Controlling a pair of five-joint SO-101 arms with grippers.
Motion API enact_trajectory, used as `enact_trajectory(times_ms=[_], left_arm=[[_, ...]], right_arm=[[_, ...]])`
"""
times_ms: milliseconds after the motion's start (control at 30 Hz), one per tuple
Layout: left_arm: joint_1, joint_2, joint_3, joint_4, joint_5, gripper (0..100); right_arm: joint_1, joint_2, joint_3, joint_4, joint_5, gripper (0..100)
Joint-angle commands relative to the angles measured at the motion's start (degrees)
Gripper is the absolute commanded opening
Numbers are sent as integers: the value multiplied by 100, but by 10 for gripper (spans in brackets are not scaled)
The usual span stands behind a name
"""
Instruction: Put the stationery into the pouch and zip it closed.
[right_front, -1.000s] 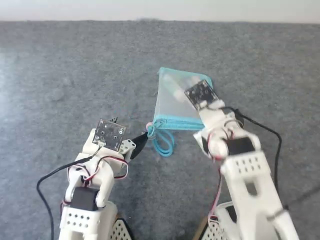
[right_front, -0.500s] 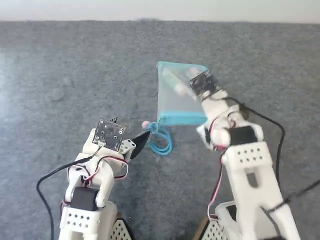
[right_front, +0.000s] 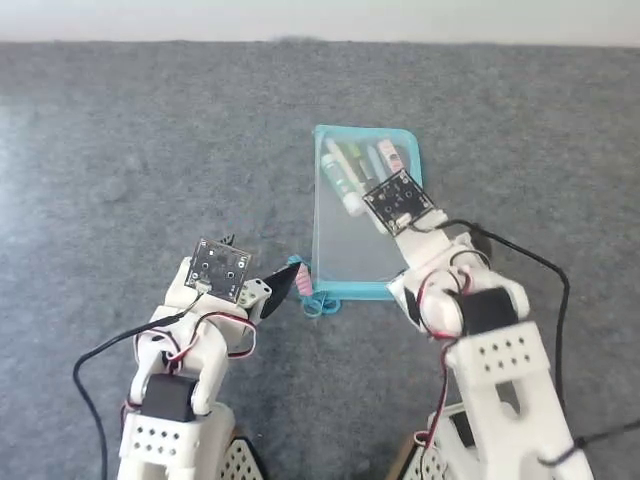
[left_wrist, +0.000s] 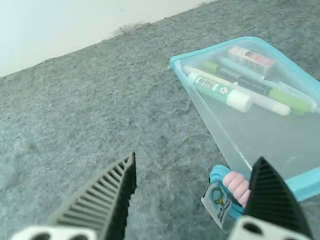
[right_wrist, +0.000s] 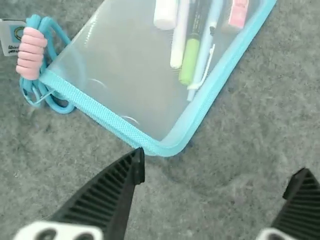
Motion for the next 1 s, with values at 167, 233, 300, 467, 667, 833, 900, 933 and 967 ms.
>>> enact_trajectory(times_ms=[167, 233, 300, 467, 667, 833, 900, 933, 967], left_arm=[[-53, -88, -321, 26, 132, 338], [-185, -97, -347, 26, 141, 338], [-387, -97, -426, 35, 158, 338], [-589, -97, -479, 35, 176, 338], [-554, -1169, -479, 774, 325, 338], [-545, -1073, -585, 879, 360, 338], [-545, -1143, -567, 879, 369, 338], [-545, -1143, -567, 879, 369, 338], [-545, -1143, -567, 879, 369, 338]], right_arm=[[4, -1552, 519, -57, -53, 97], [4, -1780, 668, -57, -44, 45], [4, -1982, 853, -57, -35, 20], [13, -2352, 1319, -57, -35, 16], [13, -2958, 1758, -66, -26, 16], [13, -3600, 2180, -180, -26, 16], [84, -3873, 2338, -171, -26, 16], [180, -4004, 2435, -180, -26, 16], [295, -4154, 2523, -180, -26, 16]])
